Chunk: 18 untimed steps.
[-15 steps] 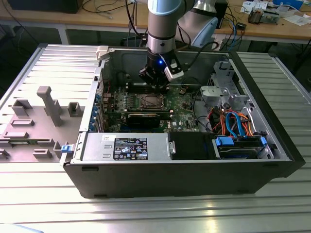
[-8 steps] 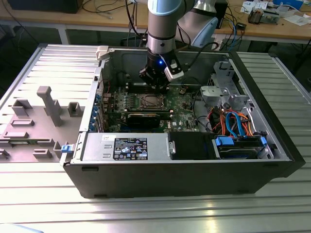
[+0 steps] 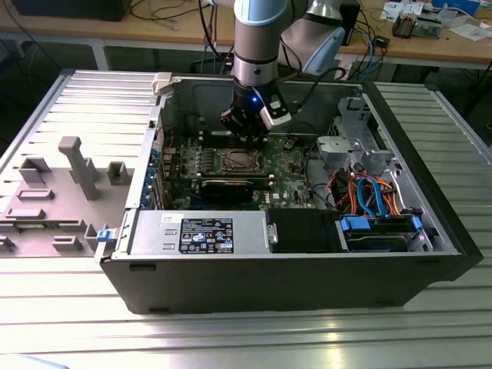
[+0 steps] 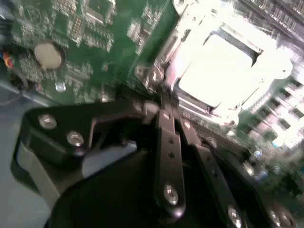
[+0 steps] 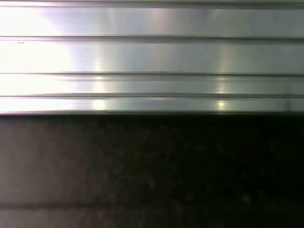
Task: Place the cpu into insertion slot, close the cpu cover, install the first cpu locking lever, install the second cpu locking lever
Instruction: 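Install the first cpu locking lever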
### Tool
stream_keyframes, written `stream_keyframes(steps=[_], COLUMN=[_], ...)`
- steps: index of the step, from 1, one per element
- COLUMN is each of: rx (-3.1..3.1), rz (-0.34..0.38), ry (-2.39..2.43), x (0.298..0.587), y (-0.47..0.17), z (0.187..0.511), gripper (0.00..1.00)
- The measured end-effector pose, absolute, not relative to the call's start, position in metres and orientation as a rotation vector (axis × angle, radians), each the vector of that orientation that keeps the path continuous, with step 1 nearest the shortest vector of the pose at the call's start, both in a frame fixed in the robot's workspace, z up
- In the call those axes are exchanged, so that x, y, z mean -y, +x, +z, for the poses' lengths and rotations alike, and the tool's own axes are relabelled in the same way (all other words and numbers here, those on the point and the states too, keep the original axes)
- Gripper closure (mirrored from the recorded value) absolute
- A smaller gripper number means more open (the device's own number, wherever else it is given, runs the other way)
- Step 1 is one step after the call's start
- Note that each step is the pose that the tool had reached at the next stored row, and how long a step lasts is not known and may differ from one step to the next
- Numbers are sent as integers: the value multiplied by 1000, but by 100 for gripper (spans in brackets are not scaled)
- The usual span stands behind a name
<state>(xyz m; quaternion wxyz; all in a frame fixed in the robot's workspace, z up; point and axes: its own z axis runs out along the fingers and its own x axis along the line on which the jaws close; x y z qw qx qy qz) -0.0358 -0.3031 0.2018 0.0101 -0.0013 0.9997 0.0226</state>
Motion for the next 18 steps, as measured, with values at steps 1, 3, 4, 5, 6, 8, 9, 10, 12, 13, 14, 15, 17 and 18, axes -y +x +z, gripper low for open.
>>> stream_keyframes(steps=[1, 3, 4, 5, 6, 8, 9, 10, 12, 13, 14, 15, 17, 18], rx=[-3121, -3121, -3121, -3121, -3121, -3120, -3121, -3121, -3121, -3121, -3121, -3121, -3121, -3121], rz=[69, 71, 75, 80, 82, 83, 82, 81, 80, 80, 80, 80, 80, 80], ry=[-4, -4, -4, -4, -4, -4, -4, -4, -4, -4, -4, -4, -4, -4], x=[303, 303, 303, 303, 303, 303, 303, 303, 303, 303, 303, 303, 306, 307], y=[-36, -36, -36, -36, -36, -36, -36, -36, -36, -36, -36, -36, -36, -36], z=[202, 202, 202, 202, 202, 203, 205, 206, 209, 210, 210, 210, 210, 210], gripper=[89, 89, 89, 89, 89, 89, 89, 89, 89, 89, 89, 89, 89, 89])
